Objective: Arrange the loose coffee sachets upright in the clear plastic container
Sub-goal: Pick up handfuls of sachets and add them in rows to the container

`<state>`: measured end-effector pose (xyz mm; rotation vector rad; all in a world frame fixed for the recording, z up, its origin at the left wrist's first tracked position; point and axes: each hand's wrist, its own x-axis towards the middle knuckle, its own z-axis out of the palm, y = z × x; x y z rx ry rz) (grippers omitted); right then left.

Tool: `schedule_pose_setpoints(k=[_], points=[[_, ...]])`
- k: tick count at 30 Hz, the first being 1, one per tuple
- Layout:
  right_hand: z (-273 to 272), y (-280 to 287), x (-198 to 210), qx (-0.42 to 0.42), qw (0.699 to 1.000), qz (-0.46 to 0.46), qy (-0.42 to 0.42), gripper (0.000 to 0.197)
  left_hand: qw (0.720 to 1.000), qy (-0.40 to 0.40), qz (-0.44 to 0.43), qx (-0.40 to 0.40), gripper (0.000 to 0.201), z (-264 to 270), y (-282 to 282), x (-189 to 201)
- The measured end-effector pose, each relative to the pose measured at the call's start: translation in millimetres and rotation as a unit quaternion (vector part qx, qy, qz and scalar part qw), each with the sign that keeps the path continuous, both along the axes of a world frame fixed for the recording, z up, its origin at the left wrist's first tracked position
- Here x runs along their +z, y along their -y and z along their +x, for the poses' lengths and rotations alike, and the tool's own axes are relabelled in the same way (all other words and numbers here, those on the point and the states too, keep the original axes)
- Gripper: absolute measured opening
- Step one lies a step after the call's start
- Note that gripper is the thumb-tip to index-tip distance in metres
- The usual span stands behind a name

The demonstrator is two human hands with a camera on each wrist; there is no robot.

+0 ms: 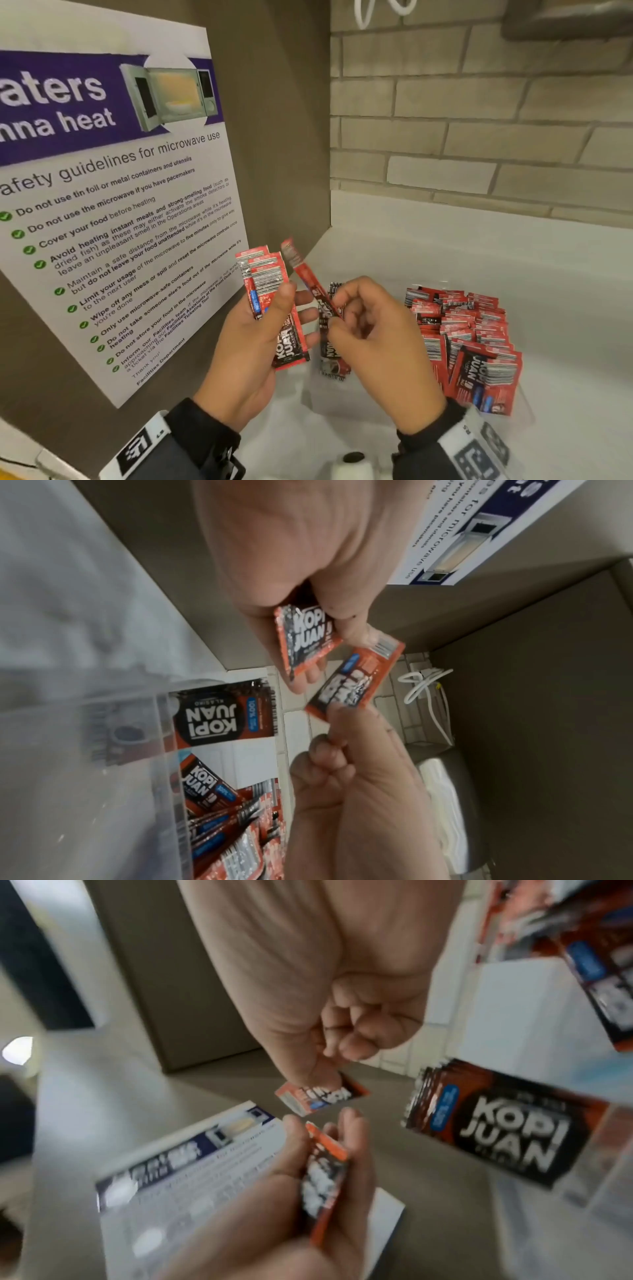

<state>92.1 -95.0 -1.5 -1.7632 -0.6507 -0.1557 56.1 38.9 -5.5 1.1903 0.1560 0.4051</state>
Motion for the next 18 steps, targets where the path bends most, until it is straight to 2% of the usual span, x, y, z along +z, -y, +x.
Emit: schedule_pose_setpoints(k=[3,5,7,9,11,13,15,16,18], points=[[-2.4,-6.2,-5.5,-0.027,0.986,-0.09,0.139,0.015,1.0,0.012,-0.017,-0.003,0.031,0.4,0.7,3.2],[-1.5,-9.1,-9.2,-0.016,0.977,-0.126,0.172,0.014,1.0,0.018,-0.024,-0.002,0.026,0.6,1.3,5.6],[-2.0,-8.4,-8.1,0.003,0.978,-0.124,0.169,0.021,0.999,0.019,-0.032,0.004,0.017,0.7,-0.4,6.1],[-2.9,-5.1,-4.1,-0.002,0.99,-0.067,0.123,0.022,0.998,0.028,-0.047,0.01,0.015,0.2,-2.6,7.9],[-1.6,-2.4,-0.6,-0.035,0.999,-0.001,0.033,0.023,0.997,0.037,-0.061,0.007,0.019,-0.8,-3.4,10.7],[0.0,-1.8,2.2,-0.016,0.995,0.056,-0.078,0.021,0.997,0.038,-0.063,-0.005,0.024,-2.5,-0.9,12.7],[1.0,-0.6,5.5,0.02,0.979,0.13,-0.156,0.015,0.998,0.031,-0.049,-0.013,0.027,-4.7,2.6,12.5],[1.4,1.8,7.5,0.022,0.974,0.155,-0.166,0.015,0.999,0.028,-0.042,-0.014,0.026,-5.8,3.0,11.8],[4.3,8.7,10.8,0.003,0.975,0.176,-0.134,0.02,0.999,0.026,-0.029,-0.01,0.022,-7.5,1.4,11.1]])
